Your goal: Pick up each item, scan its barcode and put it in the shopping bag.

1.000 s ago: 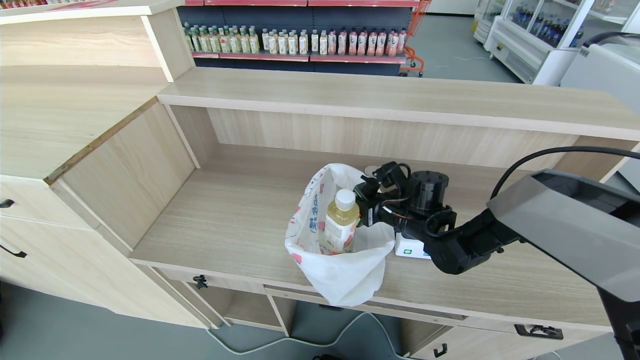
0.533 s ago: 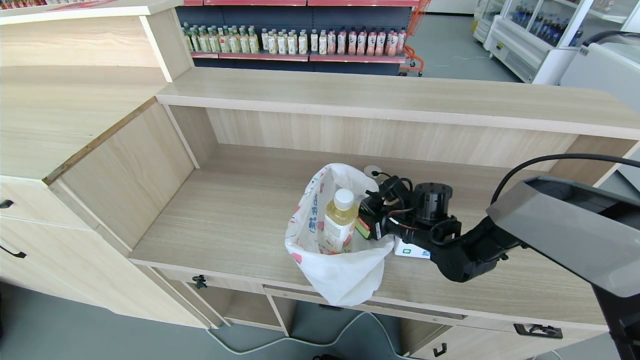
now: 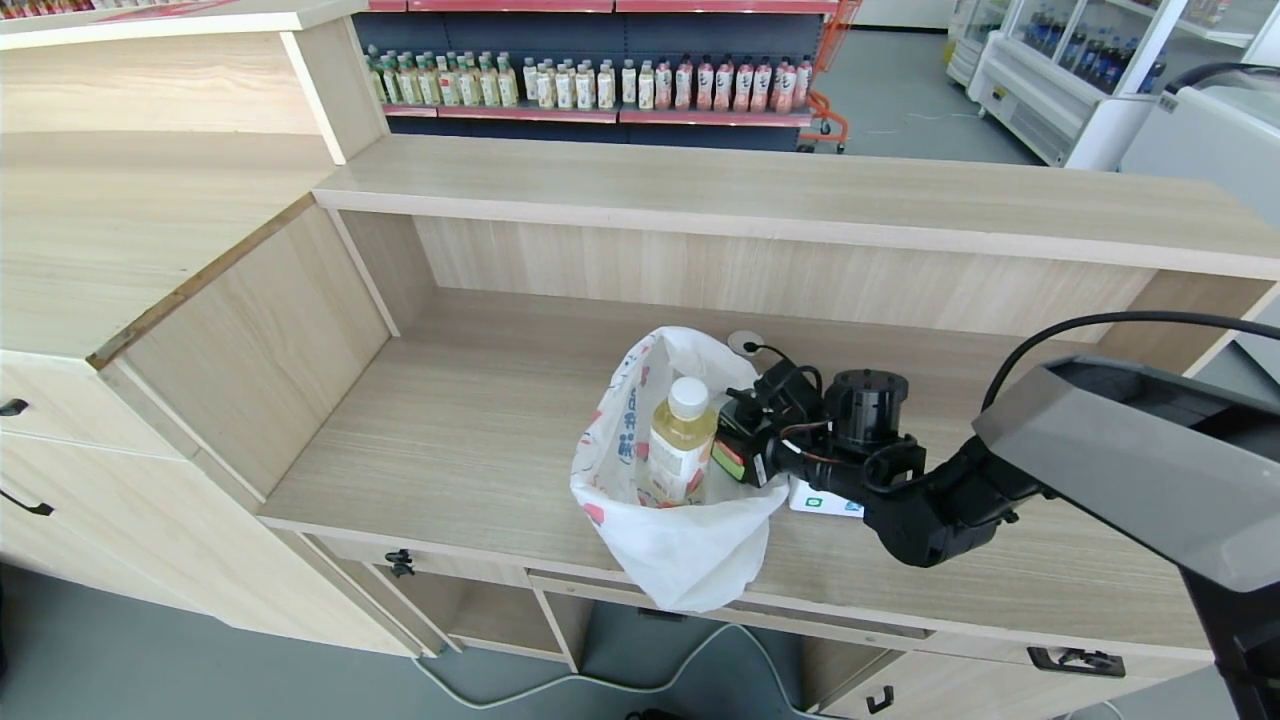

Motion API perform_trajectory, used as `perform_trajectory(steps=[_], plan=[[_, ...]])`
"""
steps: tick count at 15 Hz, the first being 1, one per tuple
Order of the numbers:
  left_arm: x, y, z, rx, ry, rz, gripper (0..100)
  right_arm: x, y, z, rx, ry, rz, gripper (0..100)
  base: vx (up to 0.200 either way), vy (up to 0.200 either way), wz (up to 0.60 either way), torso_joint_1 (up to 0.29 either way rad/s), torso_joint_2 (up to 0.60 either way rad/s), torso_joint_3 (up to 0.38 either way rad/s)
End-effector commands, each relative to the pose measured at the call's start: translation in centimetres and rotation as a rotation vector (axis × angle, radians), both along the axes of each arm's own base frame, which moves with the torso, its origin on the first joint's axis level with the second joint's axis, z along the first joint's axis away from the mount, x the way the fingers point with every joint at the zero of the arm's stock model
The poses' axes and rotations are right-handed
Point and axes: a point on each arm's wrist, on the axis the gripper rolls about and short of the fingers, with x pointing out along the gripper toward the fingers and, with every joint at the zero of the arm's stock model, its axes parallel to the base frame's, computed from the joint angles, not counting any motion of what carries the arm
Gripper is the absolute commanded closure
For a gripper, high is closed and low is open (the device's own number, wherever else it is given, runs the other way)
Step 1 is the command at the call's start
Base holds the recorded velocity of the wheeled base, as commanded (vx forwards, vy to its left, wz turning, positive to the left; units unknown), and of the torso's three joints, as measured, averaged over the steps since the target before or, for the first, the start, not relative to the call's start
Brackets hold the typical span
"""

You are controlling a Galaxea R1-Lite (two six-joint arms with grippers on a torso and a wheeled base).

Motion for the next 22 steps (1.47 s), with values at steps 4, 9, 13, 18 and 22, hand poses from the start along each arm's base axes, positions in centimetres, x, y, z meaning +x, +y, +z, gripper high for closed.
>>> perform_trajectory(steps=[4,9,13,18,22], plan=[[0.0,0.0,0.0,0.0,0.001,0.0,0,0.1,0.1,0.3,0.01,-0.007,0.008,0,0.0,0.0,0.0,0.0,0.0,0.0],[0.0,0.0,0.0,0.0,0.001,0.0,0,0.0,-0.2,1.5,0.047,-0.01,0.024,0,0.0,0.0,0.0,0.0,0.0,0.0],[0.0,0.0,0.0,0.0,0.001,0.0,0,-0.5,-1.4,5.5,0.14,-0.041,0.023,0,0.0,0.0,0.0,0.0,0.0,0.0],[0.0,0.0,0.0,0.0,0.001,0.0,0,-2.7,-4.8,10.6,0.2,-0.098,0.031,0,0.0,0.0,0.0,0.0,0.0,0.0],[0.0,0.0,0.0,0.0,0.001,0.0,0,-11.4,-10.1,16.4,0.271,-0.072,-0.094,0,0.0,0.0,0.0,0.0,0.0,0.0]])
